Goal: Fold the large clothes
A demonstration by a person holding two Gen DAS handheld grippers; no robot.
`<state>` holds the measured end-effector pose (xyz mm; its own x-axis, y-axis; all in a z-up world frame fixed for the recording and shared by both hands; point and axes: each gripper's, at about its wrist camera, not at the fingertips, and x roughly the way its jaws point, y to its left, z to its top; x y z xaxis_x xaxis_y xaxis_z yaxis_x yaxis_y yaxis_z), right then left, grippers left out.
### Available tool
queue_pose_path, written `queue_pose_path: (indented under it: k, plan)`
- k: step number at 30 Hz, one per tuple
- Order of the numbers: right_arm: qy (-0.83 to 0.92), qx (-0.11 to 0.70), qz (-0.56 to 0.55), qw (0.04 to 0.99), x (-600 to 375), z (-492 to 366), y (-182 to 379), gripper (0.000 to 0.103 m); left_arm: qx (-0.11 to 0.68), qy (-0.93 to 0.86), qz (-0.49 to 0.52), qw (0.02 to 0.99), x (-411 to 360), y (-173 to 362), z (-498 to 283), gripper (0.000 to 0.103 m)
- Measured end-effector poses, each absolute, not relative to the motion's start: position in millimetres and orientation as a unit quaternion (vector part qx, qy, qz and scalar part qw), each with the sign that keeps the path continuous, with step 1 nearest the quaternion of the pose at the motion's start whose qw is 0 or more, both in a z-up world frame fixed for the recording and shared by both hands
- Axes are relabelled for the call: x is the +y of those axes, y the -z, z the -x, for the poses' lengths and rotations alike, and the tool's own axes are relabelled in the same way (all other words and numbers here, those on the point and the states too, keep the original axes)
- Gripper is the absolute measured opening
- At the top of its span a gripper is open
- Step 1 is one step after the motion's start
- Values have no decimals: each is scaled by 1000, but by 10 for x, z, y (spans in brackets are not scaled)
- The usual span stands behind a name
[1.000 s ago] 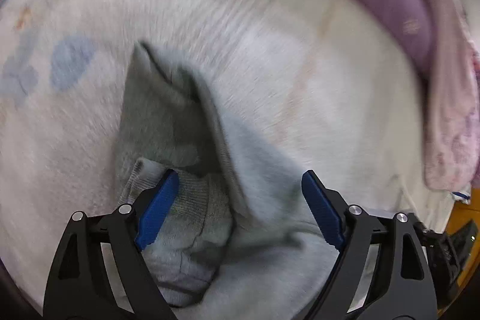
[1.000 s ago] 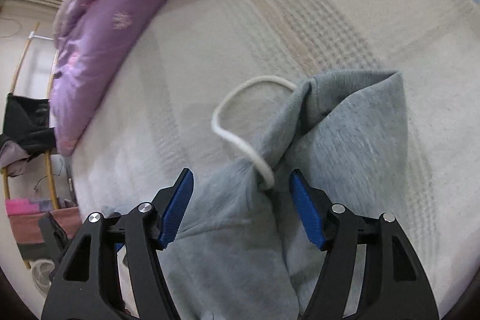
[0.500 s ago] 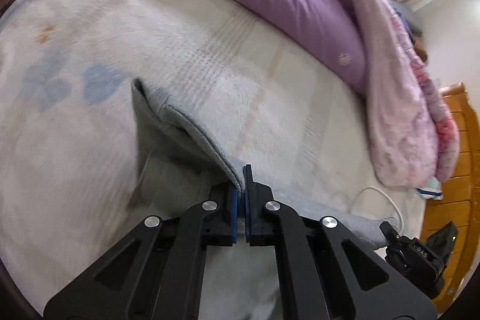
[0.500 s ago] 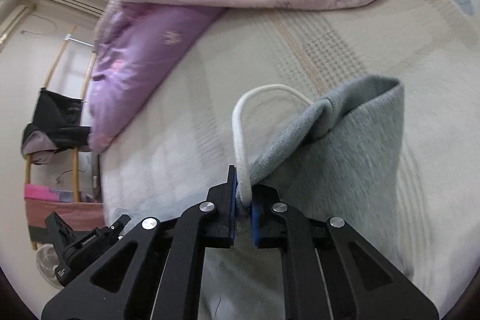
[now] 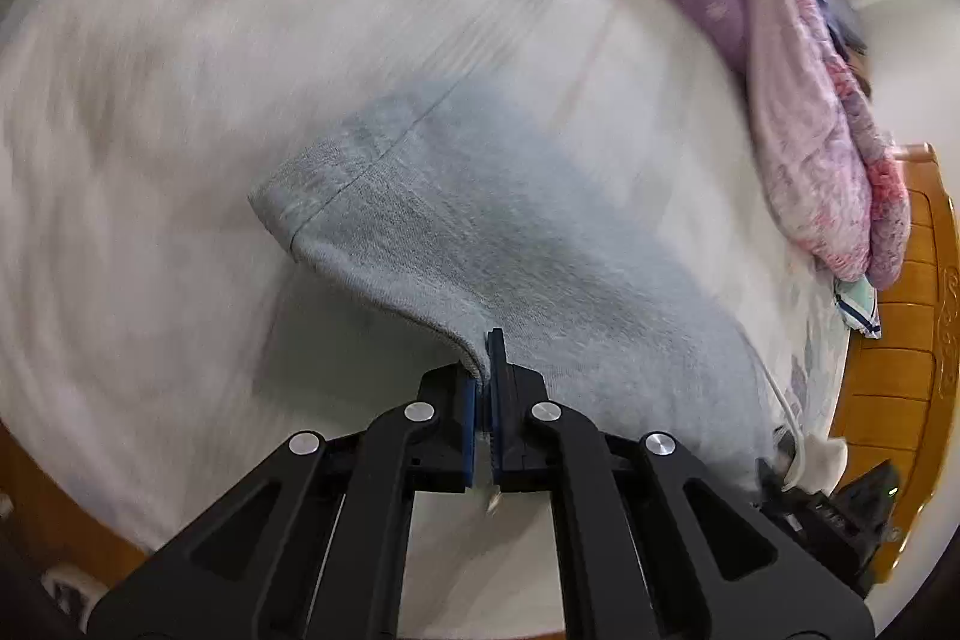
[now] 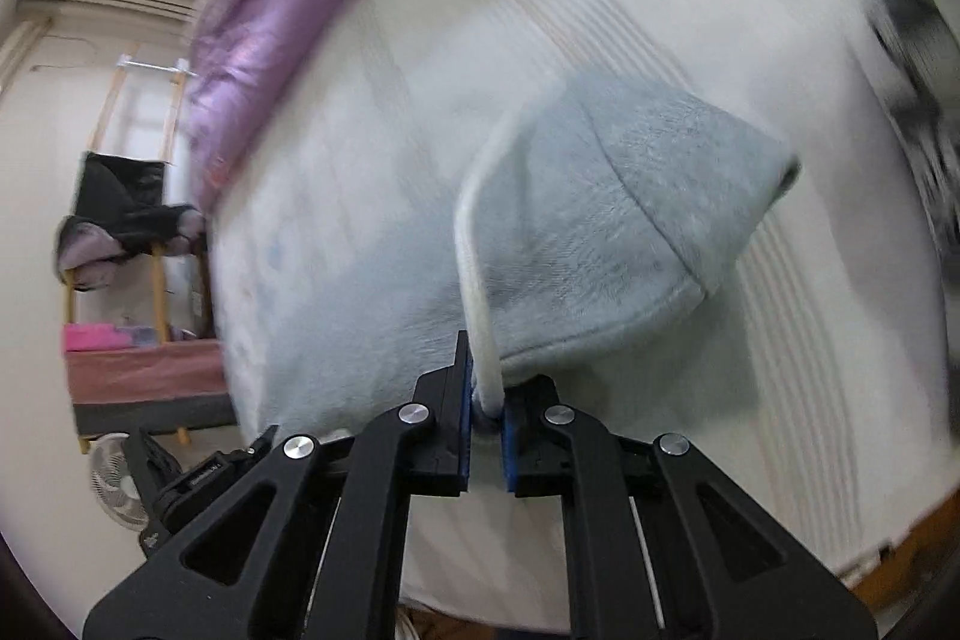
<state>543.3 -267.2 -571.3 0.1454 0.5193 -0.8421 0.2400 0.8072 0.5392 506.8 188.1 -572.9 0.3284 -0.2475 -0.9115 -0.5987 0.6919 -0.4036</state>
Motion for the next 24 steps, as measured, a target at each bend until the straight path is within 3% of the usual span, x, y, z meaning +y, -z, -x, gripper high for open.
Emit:
queue_pose_path:
  k: [7, 11, 12, 13, 14, 15, 17, 19, 21, 24]
  plan:
    - [-31, 682, -307, 663, -2857, -4981, 6639, 8, 626, -130, 362, 678, 1730, 6564, -4671, 3]
    - [-34, 685, -326, 650, -2911, -5018, 6750, 17, 629, -118, 377, 670, 1746, 6719, -4640, 7]
    - [-36, 687, -317, 654, -2905, -5025, 6674, 24, 625, -112, 382, 671, 1780, 6677, -4634, 16]
    - [-35, 690, -294, 661, -2888, -5026, 6538, 30, 623, -109, 383, 674, 1812, 6644, -4615, 37]
    - [-34, 691, -278, 666, -2867, -5005, 6436, 42, 618, -104, 381, 680, 1860, 6563, -4572, 51]
    - [-33, 692, -258, 673, -2848, -4984, 6314, 45, 610, -104, 377, 689, 1903, 6490, -4520, 69]
    - [-41, 693, -198, 691, -2708, -4933, 6009, 45, 592, -102, 363, 712, 2010, 6310, -4415, 69]
    - [-77, 670, -173, 717, -2505, -4929, 5731, 41, 583, -105, 365, 718, 2132, 6235, -4331, 70]
    - [-112, 647, -142, 741, -2201, -5016, 5543, 23, 573, -109, 377, 719, 2251, 6243, -4282, 75]
    - [-172, 613, -123, 761, -1751, -5204, 5459, 5, 576, -127, 371, 717, 2383, 6348, -4311, 75]
